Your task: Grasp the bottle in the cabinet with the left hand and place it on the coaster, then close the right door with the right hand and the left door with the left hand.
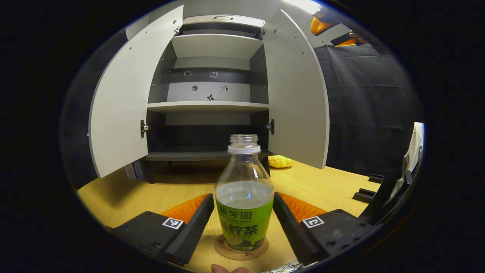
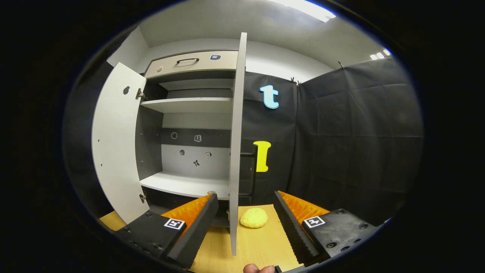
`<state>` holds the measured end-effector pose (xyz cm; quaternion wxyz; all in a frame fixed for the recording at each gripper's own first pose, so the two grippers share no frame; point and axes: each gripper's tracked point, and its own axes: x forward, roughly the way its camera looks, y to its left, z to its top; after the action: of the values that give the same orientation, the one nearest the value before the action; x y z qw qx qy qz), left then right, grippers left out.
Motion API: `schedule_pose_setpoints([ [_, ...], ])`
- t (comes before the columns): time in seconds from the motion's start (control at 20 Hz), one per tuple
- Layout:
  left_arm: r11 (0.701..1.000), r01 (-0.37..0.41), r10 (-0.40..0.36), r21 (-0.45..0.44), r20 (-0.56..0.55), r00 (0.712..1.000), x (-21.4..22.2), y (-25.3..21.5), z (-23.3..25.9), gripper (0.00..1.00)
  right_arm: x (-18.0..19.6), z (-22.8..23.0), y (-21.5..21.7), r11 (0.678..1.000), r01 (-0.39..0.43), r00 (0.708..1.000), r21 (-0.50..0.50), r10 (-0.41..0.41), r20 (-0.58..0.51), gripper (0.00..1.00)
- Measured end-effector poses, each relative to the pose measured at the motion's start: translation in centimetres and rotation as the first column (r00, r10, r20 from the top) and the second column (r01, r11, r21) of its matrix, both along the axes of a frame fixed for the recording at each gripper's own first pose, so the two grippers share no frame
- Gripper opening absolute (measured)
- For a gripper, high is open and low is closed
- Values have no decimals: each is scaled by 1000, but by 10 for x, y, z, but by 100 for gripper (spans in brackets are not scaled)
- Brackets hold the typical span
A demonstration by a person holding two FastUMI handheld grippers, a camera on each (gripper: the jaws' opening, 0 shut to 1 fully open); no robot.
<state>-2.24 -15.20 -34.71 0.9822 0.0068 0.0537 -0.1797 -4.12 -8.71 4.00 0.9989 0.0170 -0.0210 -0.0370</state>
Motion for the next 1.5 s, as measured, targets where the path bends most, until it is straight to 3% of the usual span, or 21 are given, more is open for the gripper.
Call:
schedule_pose_setpoints([
  [0.45, 999, -36, 35, -14, -37, 999, -35, 18, 3, 97, -8, -3, 4, 1000, 0, 1000, 11, 0, -5, 98],
  [0.9, 971, -217, 218, -95, 1, 976, -48, 102, 136, 97, -4, -3, -5, 998, -27, 1000, 57, 27, -2, 98],
  [1.15, 949, -311, 313, -45, 31, 949, -33, 159, 195, 96, 13, -12, -25, 999, -28, 999, 41, 29, -14, 98],
  [1.25, 941, -337, 337, -23, 21, 941, -27, 175, 211, 96, 22, -6, -32, 999, -32, 999, 30, 32, -4, 98],
  [1.5, 931, -360, 361, -65, 9, 932, -14, 192, 247, 96, 56, 5, -59, 999, -8, 1000, 50, 9, -13, 98],
])
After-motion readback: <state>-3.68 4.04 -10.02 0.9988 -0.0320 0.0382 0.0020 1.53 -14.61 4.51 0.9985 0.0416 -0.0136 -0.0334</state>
